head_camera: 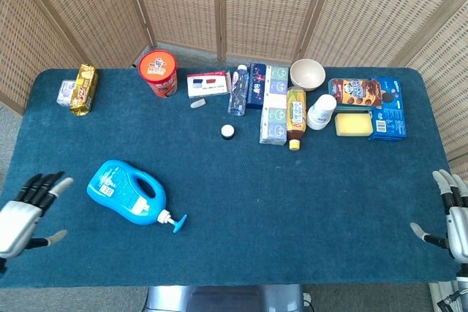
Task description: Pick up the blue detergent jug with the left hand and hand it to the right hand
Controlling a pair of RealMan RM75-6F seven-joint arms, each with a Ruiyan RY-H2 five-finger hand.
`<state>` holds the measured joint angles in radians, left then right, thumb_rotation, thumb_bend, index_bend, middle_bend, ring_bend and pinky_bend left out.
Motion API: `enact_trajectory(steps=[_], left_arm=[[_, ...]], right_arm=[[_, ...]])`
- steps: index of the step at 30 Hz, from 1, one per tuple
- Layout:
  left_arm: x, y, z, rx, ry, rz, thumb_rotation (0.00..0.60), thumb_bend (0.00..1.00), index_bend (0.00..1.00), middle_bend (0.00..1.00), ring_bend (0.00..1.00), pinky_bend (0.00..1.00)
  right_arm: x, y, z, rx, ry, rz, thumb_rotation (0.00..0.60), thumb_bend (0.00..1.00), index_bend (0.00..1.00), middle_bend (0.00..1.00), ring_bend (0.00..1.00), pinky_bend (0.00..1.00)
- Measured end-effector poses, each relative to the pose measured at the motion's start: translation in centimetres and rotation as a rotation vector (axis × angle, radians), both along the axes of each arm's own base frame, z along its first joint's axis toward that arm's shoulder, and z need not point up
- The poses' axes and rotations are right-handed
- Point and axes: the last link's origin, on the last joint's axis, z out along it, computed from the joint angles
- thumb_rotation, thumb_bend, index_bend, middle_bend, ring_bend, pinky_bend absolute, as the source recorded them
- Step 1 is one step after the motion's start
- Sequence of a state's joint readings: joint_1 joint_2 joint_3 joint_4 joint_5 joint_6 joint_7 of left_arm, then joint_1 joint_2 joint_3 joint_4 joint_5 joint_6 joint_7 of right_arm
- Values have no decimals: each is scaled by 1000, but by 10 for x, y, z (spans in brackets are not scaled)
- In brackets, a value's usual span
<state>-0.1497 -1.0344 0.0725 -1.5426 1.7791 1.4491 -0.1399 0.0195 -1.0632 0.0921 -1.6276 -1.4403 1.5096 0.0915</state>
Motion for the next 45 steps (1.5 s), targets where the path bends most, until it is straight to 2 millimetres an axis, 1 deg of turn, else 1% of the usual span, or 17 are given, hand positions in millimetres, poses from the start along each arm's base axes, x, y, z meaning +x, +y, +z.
enact_trajectory(steps=[3, 6, 10, 12, 16, 20, 25, 39, 45], left_arm=[[15, 5, -12, -33, 46, -78, 600, 0, 0, 0, 0, 0], [33, 12, -29, -71, 99, -170, 600, 0, 0, 0, 0, 0], [56, 22, -59, -127, 172, -278, 600, 0, 0, 0, 0, 0], [64, 26, -72, -147, 209, -314, 600, 0, 0, 0, 0, 0], [79, 32, -105, -201, 294, -373, 600, 0, 0, 0, 0, 0], [92, 38, -130, -228, 334, -388, 600, 0, 0, 0, 0, 0], [104, 44, -149, -239, 358, -391, 600, 0, 0, 0, 0, 0], [120, 57, -179, -254, 437, -382, 600, 0, 0, 0, 0, 0], [131, 63, -191, -262, 462, -390, 600, 0, 14, 0, 0, 0]], right_arm=[[0, 1, 2, -7, -6, 0, 600, 0, 0, 0, 0, 0], [-1, 2, 4, -14, -16, -1, 600, 0, 0, 0, 0, 0], [-3, 2, 8, -20, -32, -5, 600, 0, 0, 0, 0, 0], [-3, 2, 10, -22, -38, -7, 600, 0, 0, 0, 0, 0], [-5, 3, 13, -27, -47, -12, 600, 0, 0, 0, 0, 0], [-7, 3, 15, -28, -51, -16, 600, 0, 0, 0, 0, 0], [-9, 2, 16, -27, -58, -20, 600, 0, 0, 0, 0, 0], [-11, 2, 19, -35, -79, -22, 600, 0, 0, 0, 0, 0], [-12, 1, 19, -36, -85, -23, 600, 0, 0, 0, 0, 0]])
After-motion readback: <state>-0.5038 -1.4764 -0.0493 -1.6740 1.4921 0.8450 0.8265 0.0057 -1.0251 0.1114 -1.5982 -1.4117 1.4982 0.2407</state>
